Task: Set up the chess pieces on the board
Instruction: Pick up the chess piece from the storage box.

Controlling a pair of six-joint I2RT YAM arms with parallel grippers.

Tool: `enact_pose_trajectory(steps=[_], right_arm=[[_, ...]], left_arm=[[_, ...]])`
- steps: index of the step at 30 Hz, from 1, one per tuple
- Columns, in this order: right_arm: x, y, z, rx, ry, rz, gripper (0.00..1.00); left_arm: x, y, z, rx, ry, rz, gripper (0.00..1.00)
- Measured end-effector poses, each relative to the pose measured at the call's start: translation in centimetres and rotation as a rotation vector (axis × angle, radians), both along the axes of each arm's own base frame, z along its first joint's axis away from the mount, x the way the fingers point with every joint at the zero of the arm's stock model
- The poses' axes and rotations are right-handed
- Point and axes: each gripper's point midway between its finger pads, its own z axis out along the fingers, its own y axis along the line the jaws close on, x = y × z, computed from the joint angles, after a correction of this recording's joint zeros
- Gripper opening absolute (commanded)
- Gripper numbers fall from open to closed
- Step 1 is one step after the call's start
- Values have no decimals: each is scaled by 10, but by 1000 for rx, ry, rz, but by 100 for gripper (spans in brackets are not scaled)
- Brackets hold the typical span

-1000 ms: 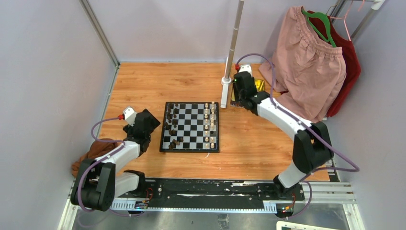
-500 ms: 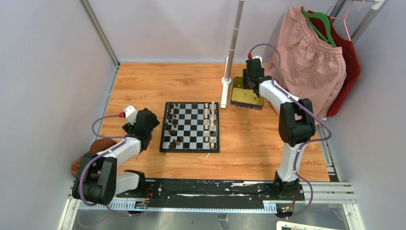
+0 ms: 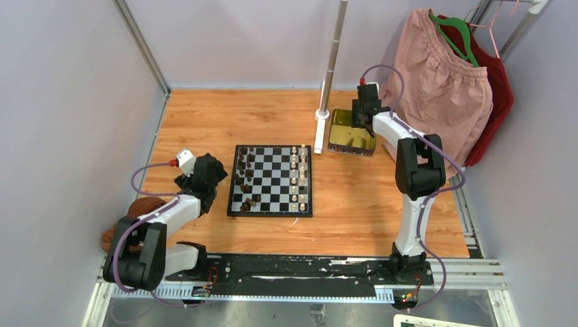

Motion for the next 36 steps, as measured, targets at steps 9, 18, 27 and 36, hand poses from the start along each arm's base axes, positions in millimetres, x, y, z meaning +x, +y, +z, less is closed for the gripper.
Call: enact_pose_trajectory(steps=[9, 18, 27, 36], right_arm=[[-6, 0, -10, 13, 23, 2, 55], [-12, 1, -19, 22, 46, 0, 39], [-12, -3, -27, 29, 61, -10, 17], [-12, -5, -28, 31, 61, -16, 0]], left_arm=[[0, 0, 0, 0, 0, 0, 100], [0, 0, 0, 0, 0, -1, 100], [0, 0, 0, 2, 1, -2, 100], [0, 0, 0, 3, 1, -3, 100]])
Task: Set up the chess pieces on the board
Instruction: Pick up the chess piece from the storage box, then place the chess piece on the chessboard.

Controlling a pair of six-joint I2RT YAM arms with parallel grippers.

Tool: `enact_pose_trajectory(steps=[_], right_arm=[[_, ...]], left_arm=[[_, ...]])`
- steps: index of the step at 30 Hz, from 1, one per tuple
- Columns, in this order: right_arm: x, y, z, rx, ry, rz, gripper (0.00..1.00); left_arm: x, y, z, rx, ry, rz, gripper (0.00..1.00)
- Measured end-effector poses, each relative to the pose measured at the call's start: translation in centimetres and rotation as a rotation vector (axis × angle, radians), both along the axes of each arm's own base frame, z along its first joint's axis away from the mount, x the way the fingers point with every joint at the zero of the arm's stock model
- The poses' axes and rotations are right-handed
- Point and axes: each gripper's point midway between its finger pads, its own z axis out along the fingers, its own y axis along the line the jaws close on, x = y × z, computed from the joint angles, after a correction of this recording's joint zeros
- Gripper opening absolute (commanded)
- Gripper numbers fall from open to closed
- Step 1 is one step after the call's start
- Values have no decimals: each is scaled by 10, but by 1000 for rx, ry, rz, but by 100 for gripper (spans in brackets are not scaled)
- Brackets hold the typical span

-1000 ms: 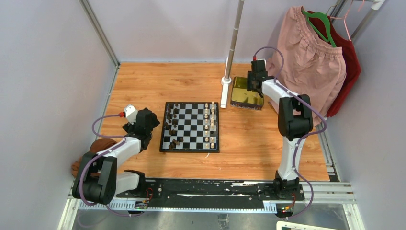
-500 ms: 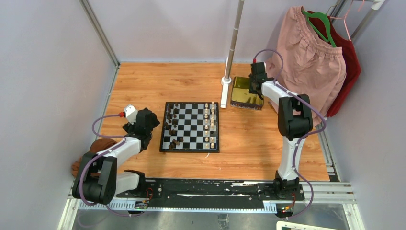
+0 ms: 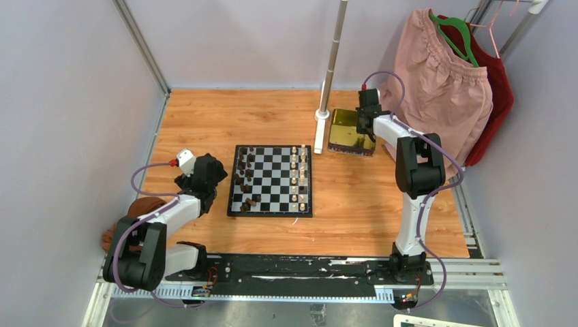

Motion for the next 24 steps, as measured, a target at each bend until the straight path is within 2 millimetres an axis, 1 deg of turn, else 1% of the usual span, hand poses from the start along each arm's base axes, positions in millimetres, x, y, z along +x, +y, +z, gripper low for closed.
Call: enact_pose_trajectory(steps=[7, 10, 14, 17, 20, 22, 24], right_arm=[[-1, 3, 4, 12, -1, 12, 0], [-2, 5, 11, 22, -10, 24, 0], [-1, 13, 36, 35, -56, 50, 0], [-3, 25, 62, 39, -106, 79, 0], [-12, 44, 87, 44, -149, 124, 0], [-21, 59, 98, 49, -169, 158, 0], [-33, 79, 107, 52, -180, 204, 0]], left_arm=[[0, 0, 0, 0, 0, 0, 100], [0, 0, 0, 0, 0, 0, 100], [0, 0, 0, 0, 0, 0, 100], [0, 0, 0, 0, 0, 0, 100], [0, 0, 0, 0, -1, 1, 100], [0, 0, 0, 0, -1, 1, 100], [0, 0, 0, 0, -1, 1, 100]])
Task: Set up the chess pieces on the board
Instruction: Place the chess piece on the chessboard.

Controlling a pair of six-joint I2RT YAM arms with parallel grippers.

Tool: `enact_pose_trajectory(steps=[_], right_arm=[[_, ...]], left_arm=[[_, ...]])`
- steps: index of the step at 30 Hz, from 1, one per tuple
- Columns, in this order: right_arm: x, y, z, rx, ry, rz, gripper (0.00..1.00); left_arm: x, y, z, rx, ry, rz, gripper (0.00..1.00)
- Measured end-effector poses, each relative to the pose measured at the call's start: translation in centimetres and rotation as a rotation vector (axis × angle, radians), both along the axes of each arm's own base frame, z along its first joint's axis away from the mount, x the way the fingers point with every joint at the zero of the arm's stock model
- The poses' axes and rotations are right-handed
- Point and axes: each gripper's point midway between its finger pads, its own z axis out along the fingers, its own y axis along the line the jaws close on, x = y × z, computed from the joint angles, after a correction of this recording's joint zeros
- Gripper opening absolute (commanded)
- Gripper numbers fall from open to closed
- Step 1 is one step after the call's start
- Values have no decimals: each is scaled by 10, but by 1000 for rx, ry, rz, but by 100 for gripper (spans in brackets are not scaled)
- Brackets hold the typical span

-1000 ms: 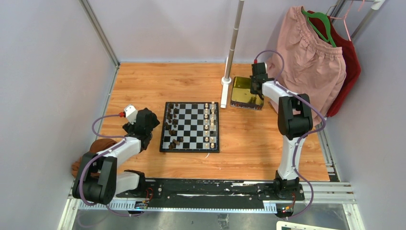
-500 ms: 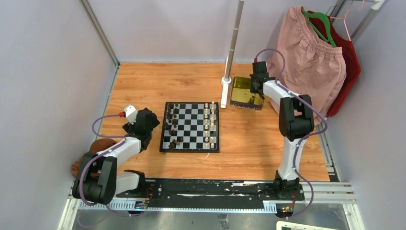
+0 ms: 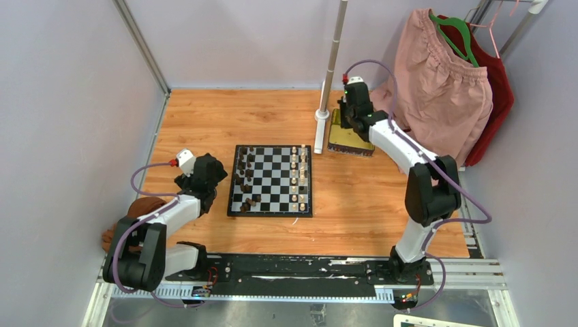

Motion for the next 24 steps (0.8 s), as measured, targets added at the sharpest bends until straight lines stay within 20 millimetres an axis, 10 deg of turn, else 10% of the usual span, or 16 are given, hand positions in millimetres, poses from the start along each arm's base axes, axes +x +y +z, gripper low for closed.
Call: enact_pose_trajectory(steps=[14, 24], right_arm=[[-140, 88, -28, -141, 83, 274, 0], [-195, 119, -54, -219, 114, 379, 0]], left_arm=[[-1, 0, 9, -7, -39, 0, 100], [-3, 1, 7, -6, -37, 0, 100]])
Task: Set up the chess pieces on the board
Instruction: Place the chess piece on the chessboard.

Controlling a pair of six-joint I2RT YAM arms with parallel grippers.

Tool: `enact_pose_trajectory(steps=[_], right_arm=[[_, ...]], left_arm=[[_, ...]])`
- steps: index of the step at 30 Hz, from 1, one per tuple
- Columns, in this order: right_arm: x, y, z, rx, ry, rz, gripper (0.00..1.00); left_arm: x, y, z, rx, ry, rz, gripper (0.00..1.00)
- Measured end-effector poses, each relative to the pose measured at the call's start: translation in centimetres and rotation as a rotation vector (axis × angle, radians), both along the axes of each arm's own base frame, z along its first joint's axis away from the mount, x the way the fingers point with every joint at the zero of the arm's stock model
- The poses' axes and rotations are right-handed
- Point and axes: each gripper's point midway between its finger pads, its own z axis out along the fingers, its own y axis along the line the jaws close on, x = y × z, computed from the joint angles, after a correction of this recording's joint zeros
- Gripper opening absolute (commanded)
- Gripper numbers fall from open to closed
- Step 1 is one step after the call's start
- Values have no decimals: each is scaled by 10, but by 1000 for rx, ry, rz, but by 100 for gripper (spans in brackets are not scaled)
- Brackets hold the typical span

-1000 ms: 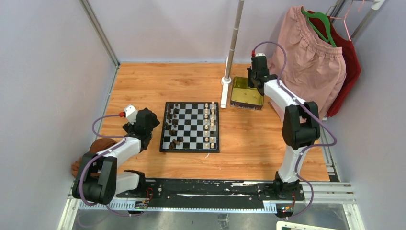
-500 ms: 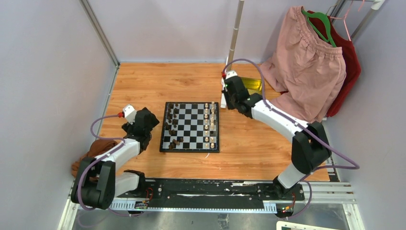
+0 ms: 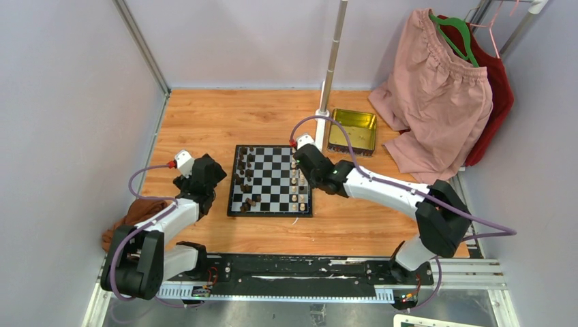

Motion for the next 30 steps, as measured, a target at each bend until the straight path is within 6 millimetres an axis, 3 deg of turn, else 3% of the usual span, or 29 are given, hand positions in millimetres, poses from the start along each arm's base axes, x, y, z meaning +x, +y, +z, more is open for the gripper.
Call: enact_pose_trajectory(steps=[13, 30], right_arm=[[-12, 26, -26, -15, 13, 49, 0], [-14, 44, -36, 5, 14, 82, 0]], left_arm=[[0, 0, 0, 0, -1, 0, 100], [0, 0, 0, 0, -1, -1, 100]])
